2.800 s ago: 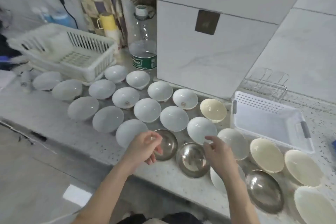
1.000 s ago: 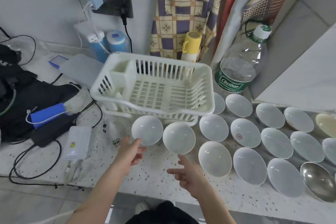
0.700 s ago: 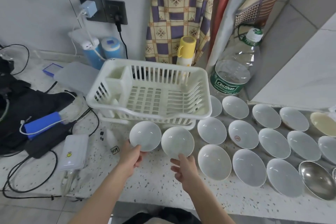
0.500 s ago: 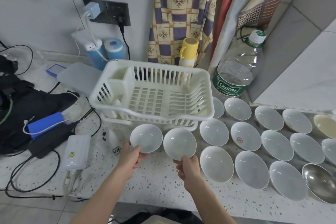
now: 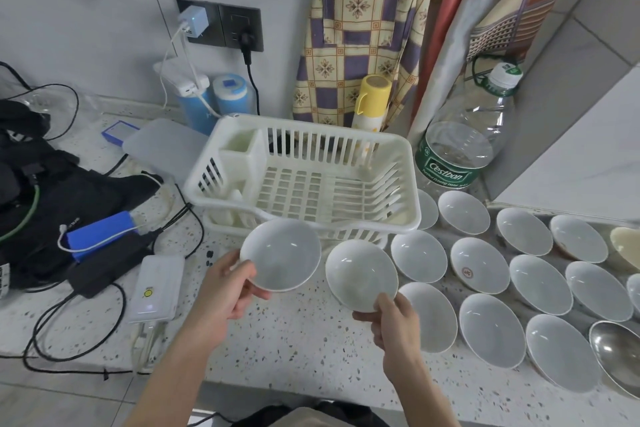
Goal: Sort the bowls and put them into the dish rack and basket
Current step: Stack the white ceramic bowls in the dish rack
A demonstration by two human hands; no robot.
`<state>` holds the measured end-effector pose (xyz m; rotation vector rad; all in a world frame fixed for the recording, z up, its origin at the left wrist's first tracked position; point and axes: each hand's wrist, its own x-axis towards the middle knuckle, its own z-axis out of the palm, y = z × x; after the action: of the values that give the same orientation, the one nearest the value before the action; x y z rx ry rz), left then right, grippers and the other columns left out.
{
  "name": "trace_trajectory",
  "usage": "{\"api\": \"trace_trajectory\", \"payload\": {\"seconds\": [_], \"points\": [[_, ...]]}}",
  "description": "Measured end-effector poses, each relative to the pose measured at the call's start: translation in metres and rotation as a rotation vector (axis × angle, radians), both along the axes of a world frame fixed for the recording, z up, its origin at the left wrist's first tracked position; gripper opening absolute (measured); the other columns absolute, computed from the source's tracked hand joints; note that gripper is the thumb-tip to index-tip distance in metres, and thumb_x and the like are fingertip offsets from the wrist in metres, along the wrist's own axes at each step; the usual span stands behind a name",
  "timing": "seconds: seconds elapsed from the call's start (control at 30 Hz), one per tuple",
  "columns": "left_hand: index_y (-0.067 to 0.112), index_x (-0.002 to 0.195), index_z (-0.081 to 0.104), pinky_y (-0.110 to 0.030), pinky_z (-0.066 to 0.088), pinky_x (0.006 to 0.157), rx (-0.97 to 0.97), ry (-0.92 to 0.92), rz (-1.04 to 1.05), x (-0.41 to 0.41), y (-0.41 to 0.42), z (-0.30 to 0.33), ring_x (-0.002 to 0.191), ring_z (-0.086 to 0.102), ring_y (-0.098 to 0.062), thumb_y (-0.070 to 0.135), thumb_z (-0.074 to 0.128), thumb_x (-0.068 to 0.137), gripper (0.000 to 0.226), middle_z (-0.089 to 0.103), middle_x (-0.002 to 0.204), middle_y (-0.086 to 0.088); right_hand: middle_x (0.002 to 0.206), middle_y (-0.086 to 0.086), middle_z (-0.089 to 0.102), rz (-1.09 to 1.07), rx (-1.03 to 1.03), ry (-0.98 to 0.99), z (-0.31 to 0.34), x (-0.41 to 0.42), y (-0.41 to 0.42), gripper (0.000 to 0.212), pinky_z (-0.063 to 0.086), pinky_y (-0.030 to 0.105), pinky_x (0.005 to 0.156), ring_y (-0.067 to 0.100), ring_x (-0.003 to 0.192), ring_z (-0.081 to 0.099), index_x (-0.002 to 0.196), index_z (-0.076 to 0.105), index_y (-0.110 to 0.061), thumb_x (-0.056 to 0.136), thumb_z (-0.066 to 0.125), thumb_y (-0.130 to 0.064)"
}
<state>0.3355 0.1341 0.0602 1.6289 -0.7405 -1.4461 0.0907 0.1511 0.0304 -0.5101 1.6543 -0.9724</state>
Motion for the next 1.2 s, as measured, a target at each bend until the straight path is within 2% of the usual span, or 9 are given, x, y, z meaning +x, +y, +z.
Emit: {"api": "trace_trajectory", "payload": {"seconds": [0.1, 0.27, 0.4, 0.53, 0.63, 0.77, 0.9, 1.03, 1.2], "points": [[0.016, 0.114, 0.060, -0.016, 0.020, 0.032, -0.073, 0.042, 0.021, 0.002, -0.009, 0.015, 0.032, 0.028, -0.010, 0.001, 0.044, 0.087, 0.034, 0.069, 0.070, -0.028, 0.065, 0.027, 0.069, -0.024, -0.089, -0.035, 0.027, -0.008, -0.005, 0.010, 0.022, 0.019, 0.033, 0.009, 0.034, 0.021, 0.082, 0.052, -0.004, 0.082, 0.043, 0.001], [0.015, 0.114, 0.059, -0.016, 0.020, 0.032, -0.152, 0.071, 0.068, 0.008, -0.028, 0.030, 0.032, 0.025, -0.011, 0.003, 0.044, 0.089, 0.031, 0.068, 0.069, -0.026, 0.065, 0.030, 0.067, -0.049, -0.280, -0.045, 0.070, -0.018, -0.039, 0.012, 0.021, 0.018, 0.032, 0.010, 0.033, 0.023, 0.076, 0.048, -0.006, 0.082, 0.042, 0.002], [0.012, 0.114, 0.059, -0.015, 0.021, 0.031, -0.176, 0.063, 0.095, 0.013, -0.043, 0.032, 0.032, 0.027, -0.010, 0.004, 0.045, 0.088, 0.030, 0.069, 0.069, -0.025, 0.064, 0.022, 0.070, 0.042, -0.335, 0.061, 0.083, -0.018, -0.090, 0.013, 0.024, 0.018, 0.034, 0.010, 0.036, 0.023, 0.086, 0.054, -0.008, 0.082, 0.043, -0.003], [0.009, 0.111, 0.057, -0.015, 0.020, 0.032, -0.180, 0.048, 0.135, 0.018, -0.059, 0.032, 0.033, 0.025, -0.010, 0.006, 0.045, 0.088, 0.026, 0.069, 0.068, -0.023, 0.060, 0.011, 0.072, 0.206, -0.288, 0.212, 0.079, -0.011, -0.141, 0.010, 0.029, 0.016, 0.036, 0.008, 0.037, 0.035, 0.088, 0.054, -0.013, 0.081, 0.047, -0.012], [0.007, 0.107, 0.055, -0.015, 0.019, 0.032, -0.172, 0.036, 0.173, 0.022, -0.073, 0.034, 0.033, 0.024, -0.010, 0.007, 0.046, 0.088, 0.021, 0.070, 0.067, -0.022, 0.059, 0.008, 0.072, 0.359, -0.221, 0.252, 0.069, 0.003, -0.178, 0.016, 0.030, 0.014, 0.034, 0.002, 0.036, 0.049, 0.094, 0.057, -0.012, 0.083, 0.046, -0.013], [0.009, 0.106, 0.054, -0.015, 0.019, 0.033, -0.160, 0.018, 0.199, 0.028, -0.093, 0.036, 0.033, 0.025, -0.010, 0.006, 0.046, 0.088, 0.020, 0.070, 0.066, -0.022, 0.059, 0.010, 0.072, 0.484, -0.116, 0.239, 0.049, 0.028, -0.215, 0.022, 0.027, 0.018, 0.032, 0.012, 0.043, 0.047, 0.095, 0.060, -0.005, 0.082, 0.044, -0.012], [0.009, 0.107, 0.054, -0.015, 0.019, 0.032, -0.157, -0.003, 0.211, 0.032, -0.110, 0.036, 0.033, 0.026, -0.009, 0.006, 0.046, 0.089, 0.020, 0.071, 0.069, -0.022, 0.058, 0.011, 0.071, 0.534, -0.016, 0.235, 0.025, 0.047, -0.242, 0.019, 0.025, 0.017, 0.031, 0.006, 0.028, 0.041, 0.093, 0.058, -0.001, 0.084, 0.043, -0.008], [0.007, 0.109, 0.055, -0.016, 0.018, 0.032, -0.146, -0.043, 0.216, 0.034, -0.130, 0.035, 0.032, 0.025, -0.011, 0.006, 0.047, 0.089, 0.022, 0.071, 0.069, -0.023, 0.062, 0.012, 0.071, 0.563, 0.023, 0.241, 0.005, 0.063, -0.260, 0.018, 0.025, 0.017, 0.032, 0.005, 0.029, 0.047, 0.093, 0.057, -0.004, 0.084, 0.041, -0.006], [0.009, 0.107, 0.055, -0.014, 0.018, 0.033, -0.136, -0.069, 0.219, 0.032, -0.152, 0.035, 0.032, 0.027, -0.009, 0.006, 0.047, 0.089, 0.020, 0.071, 0.066, -0.021, 0.066, 0.014, 0.068, 0.575, 0.034, 0.215, -0.012, 0.083, -0.274, 0.033, 0.026, 0.014, 0.031, 0.009, 0.034, 0.054, 0.113, 0.055, -0.002, 0.084, 0.041, -0.006]]}}
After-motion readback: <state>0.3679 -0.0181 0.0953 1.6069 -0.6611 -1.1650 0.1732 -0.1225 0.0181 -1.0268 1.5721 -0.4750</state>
